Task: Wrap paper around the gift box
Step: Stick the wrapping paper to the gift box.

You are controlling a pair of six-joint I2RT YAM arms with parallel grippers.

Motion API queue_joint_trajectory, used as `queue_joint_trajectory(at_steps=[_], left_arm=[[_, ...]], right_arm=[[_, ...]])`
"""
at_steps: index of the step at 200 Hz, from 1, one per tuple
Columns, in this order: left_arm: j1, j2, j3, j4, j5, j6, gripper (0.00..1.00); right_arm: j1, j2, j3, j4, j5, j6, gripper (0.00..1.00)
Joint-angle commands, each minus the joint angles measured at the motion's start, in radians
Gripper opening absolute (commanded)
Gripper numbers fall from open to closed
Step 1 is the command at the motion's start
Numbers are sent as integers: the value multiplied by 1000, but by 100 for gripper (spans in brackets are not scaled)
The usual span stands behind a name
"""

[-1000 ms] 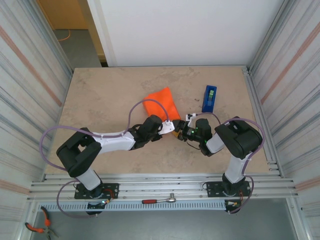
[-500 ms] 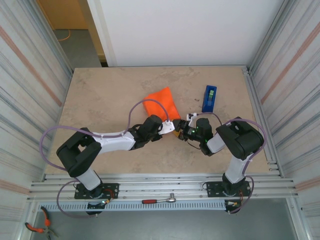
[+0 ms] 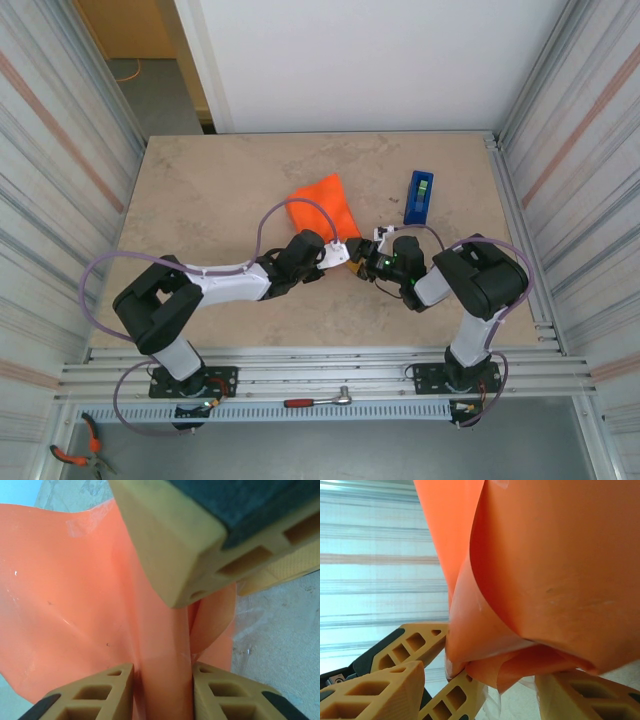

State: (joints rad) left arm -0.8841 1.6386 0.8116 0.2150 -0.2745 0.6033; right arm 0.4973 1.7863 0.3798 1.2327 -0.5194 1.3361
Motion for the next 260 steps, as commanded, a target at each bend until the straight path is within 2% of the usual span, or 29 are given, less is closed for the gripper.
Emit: queue_joint_trajectory(at_steps=[1,149,185,200,234,260], left_arm=[[-14,36,-3,-63,15,10,32],[-14,35,-5,-63,13,10,31],[-14,33,-6,-60,9,9,31],[-13,32,-6,-60,7,6,31],[-15,30,-6,-60,4,5,31],[-14,30,-6,-60,4,4,31]], right_arm=[[-8,-33,-16,19,8,22,59],[-34,-65,-76,15,5,9,60],[-63,-123,-110,-67,-8,-43,58],[-59,-161,-107,-152,-13,-87,50],[-27,-281,-66,-412,-4,-234,15],[-1,-342,-27,-565,25,-313,1]])
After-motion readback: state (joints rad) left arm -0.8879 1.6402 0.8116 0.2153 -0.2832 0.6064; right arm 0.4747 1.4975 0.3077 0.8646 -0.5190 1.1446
